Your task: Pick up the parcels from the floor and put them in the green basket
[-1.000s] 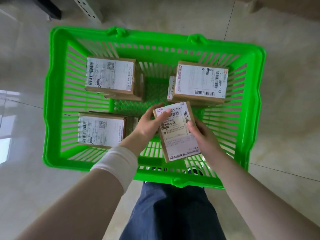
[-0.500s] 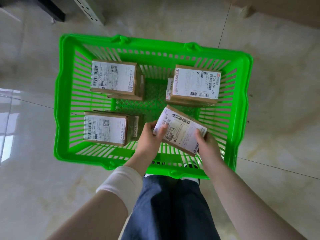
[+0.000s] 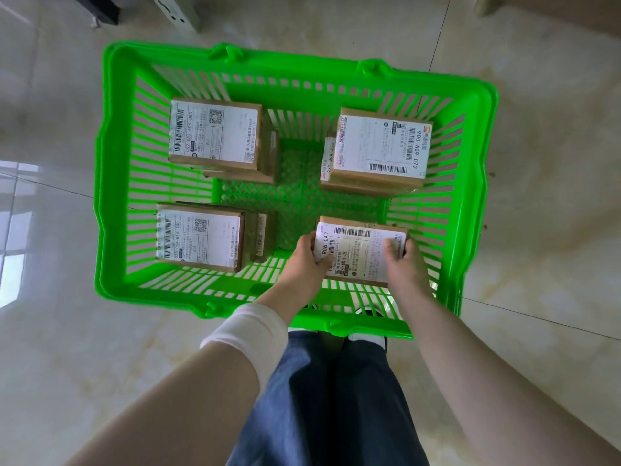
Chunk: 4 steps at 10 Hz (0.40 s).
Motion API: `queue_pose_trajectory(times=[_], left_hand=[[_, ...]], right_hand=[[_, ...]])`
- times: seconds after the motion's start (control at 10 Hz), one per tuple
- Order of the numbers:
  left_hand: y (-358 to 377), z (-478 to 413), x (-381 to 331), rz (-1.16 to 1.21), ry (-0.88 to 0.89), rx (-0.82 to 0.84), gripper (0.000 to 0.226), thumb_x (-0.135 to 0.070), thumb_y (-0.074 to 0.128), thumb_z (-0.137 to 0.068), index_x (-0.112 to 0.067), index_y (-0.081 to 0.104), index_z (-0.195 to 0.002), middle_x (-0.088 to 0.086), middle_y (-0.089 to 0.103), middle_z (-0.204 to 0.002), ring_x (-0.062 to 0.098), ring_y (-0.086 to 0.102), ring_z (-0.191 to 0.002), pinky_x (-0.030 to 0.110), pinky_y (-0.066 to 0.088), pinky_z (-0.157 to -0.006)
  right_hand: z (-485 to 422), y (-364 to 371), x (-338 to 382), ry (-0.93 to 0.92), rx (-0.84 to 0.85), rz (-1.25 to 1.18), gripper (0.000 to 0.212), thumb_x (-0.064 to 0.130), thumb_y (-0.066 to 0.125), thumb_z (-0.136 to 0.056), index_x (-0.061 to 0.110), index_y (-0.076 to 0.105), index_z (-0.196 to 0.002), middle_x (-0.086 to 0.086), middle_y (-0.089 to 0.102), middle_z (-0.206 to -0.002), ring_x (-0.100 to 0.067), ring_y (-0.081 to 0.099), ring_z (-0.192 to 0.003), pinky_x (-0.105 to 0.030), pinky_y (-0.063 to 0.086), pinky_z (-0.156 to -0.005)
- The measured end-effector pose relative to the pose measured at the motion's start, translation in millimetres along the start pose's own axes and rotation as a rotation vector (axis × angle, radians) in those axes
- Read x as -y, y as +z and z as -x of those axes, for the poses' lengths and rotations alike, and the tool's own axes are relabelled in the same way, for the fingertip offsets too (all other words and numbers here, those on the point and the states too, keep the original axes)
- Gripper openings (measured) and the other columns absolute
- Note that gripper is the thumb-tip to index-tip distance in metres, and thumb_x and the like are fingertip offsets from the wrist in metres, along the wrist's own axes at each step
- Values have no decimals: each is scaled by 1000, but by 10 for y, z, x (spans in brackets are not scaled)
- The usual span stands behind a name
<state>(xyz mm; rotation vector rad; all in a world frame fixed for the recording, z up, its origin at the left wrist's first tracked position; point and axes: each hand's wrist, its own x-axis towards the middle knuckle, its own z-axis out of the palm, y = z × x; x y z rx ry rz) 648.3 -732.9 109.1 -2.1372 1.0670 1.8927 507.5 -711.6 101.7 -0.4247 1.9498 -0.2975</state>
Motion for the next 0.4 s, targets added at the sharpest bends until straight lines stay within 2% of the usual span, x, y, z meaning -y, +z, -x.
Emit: queue_pose_trajectory(times=[0.1,0.2,0.3,0.4], left_hand=[[9,-11,19,10,-7,-4,47,-18,49,-95,-11,32,-138,7,55,-135,23,55,-119,29,43,-90],[31,9,13,-34,-10,9,50,-20,48,-95,-12,28,-140,6,53,-137,24,55,-120,28,43,-84],[37,49,-3,-32,-38,-1,64,-27,49,-94,-16,16,-147,5,47,-143,27,53,-122,32,46,-85],[25,146,-72,89,-53,-58,72,-29,50,-93,-18,7,-150,4,28,-155,27,37,-138,36,37,-107]], right_hand=[[6,2,-10,0,0,-10,34,30,36,-98,10,45,-124,-11,57,-123,-27,56,-108,-29,42,-73],[1,-7,-46,-2,27,-29,34,29,39,-98,10,44,-126,-11,57,-125,-28,56,-112,-32,42,-79],[43,-15,-50,17,18,-16,46,34,44,-95,11,38,-135,-11,52,-136,-30,52,-122,-36,45,-93],[171,-46,31,23,-51,22,67,41,46,-93,14,19,-148,-9,32,-153,-31,38,-136,-44,33,-109]])
